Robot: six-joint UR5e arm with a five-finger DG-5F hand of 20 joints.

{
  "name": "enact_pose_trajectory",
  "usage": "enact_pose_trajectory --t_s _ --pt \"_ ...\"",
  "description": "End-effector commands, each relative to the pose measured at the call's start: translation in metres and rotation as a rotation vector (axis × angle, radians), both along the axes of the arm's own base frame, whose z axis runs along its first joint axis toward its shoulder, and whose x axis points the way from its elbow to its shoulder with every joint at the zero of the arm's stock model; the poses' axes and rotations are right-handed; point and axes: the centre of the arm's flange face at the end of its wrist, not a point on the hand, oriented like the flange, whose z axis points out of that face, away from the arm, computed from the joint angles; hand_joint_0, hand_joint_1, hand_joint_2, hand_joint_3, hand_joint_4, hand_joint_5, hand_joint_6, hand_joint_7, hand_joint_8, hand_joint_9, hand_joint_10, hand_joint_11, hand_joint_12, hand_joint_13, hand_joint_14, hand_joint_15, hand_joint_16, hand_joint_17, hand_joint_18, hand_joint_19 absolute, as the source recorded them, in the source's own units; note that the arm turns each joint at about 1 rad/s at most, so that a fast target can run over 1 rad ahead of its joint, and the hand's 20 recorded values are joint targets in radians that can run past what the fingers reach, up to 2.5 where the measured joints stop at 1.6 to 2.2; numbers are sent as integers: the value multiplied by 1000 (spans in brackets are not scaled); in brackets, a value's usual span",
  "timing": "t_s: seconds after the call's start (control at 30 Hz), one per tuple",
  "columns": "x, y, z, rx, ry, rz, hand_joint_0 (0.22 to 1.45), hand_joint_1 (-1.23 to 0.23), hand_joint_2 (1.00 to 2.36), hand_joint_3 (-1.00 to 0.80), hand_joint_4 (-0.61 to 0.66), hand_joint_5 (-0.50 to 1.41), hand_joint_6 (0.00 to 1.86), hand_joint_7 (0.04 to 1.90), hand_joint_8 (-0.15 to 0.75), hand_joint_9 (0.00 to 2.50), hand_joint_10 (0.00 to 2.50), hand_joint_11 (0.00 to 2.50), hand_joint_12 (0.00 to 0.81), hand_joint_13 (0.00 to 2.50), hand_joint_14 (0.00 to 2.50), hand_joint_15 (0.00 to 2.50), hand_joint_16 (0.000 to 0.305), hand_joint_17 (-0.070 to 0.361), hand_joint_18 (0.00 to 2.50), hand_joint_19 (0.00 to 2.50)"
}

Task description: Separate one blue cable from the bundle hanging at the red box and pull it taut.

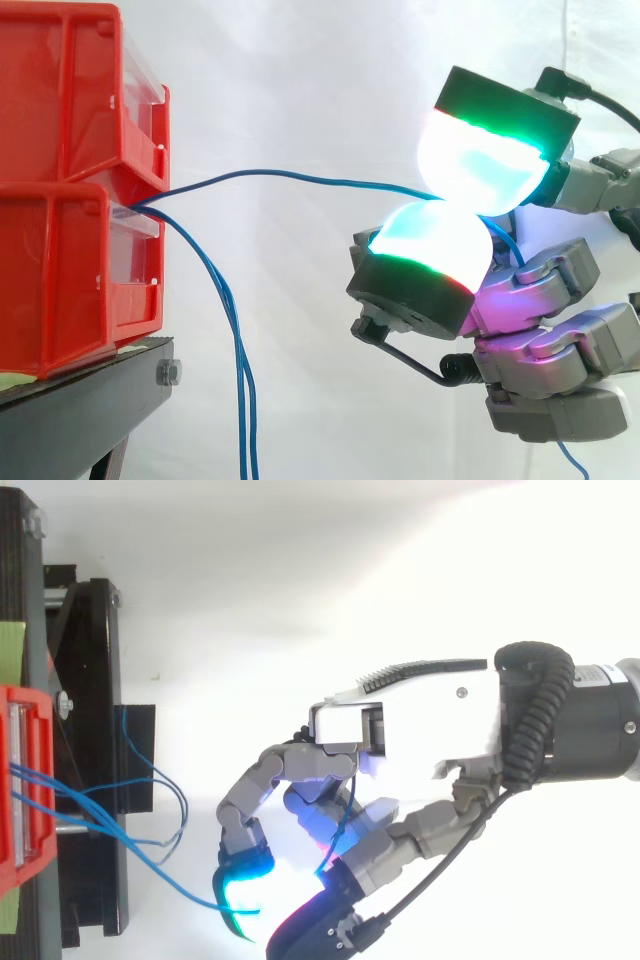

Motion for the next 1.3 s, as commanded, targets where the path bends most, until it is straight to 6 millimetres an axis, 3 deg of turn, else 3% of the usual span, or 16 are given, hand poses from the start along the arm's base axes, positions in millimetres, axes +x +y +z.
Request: enact_pose_trajectory --t_s 0.0,1.27 --pt "0 0 0 0 1 0 735 -733 1008 -405 8 -206 889 1026 340 757 1853 1353 416 957 832 1466 48 107 1176 1220" --pt "0 0 0 0 1 0 732 -731 1008 -400 12 -208 888 1042 351 741 1845 1365 415 953 841 1452 48 108 1163 1211"
